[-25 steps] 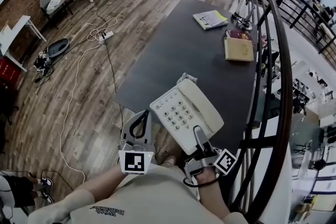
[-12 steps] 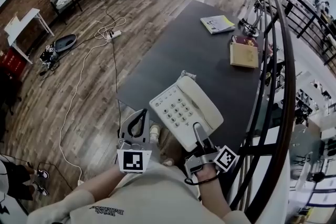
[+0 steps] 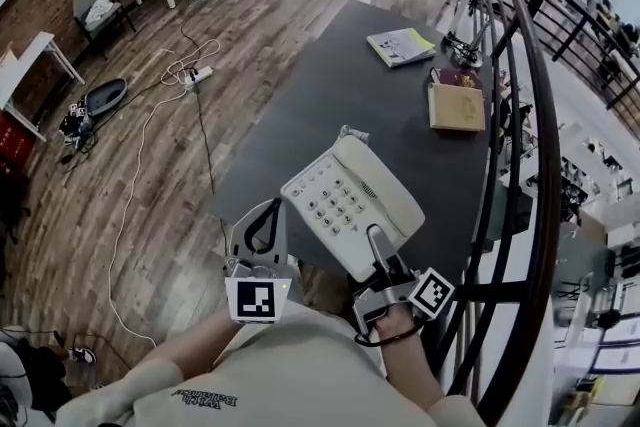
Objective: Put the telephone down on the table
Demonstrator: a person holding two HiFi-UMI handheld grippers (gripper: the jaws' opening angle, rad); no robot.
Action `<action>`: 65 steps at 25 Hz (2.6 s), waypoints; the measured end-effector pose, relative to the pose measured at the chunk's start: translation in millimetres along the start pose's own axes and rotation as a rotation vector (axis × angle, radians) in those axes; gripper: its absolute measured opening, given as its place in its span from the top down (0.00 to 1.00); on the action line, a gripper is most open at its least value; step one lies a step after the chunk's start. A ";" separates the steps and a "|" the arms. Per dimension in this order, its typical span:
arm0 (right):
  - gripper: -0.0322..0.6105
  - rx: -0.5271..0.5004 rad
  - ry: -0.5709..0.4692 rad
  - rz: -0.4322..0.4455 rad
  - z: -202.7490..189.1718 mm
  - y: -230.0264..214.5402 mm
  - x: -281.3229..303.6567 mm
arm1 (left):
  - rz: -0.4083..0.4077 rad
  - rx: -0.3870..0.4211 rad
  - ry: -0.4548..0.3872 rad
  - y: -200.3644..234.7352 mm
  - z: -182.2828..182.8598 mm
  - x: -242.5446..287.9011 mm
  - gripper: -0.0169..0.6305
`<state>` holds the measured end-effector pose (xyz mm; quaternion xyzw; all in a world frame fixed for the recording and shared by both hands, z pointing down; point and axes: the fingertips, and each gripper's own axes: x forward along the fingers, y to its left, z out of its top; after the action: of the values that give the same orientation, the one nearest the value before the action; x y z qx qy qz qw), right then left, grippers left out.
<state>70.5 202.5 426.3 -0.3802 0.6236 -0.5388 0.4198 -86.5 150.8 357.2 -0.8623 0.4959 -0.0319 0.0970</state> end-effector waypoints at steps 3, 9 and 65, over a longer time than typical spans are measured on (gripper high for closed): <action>0.53 -0.005 -0.018 -0.017 8.5 -8.0 19.4 | -0.019 -0.013 -0.003 10.0 -5.2 26.5 0.97; 0.53 0.012 -0.057 -0.054 28.4 -28.1 66.8 | -0.047 -0.002 0.029 40.2 -21.9 85.8 0.97; 0.53 -0.057 -0.098 -0.148 260.4 -174.5 432.8 | -0.132 0.022 0.059 160.3 -172.5 509.1 0.97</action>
<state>162.2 -313.1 532.6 -0.4631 0.5875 -0.5312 0.3978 9.0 -389.6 473.2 -0.8907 0.4402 -0.0692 0.0896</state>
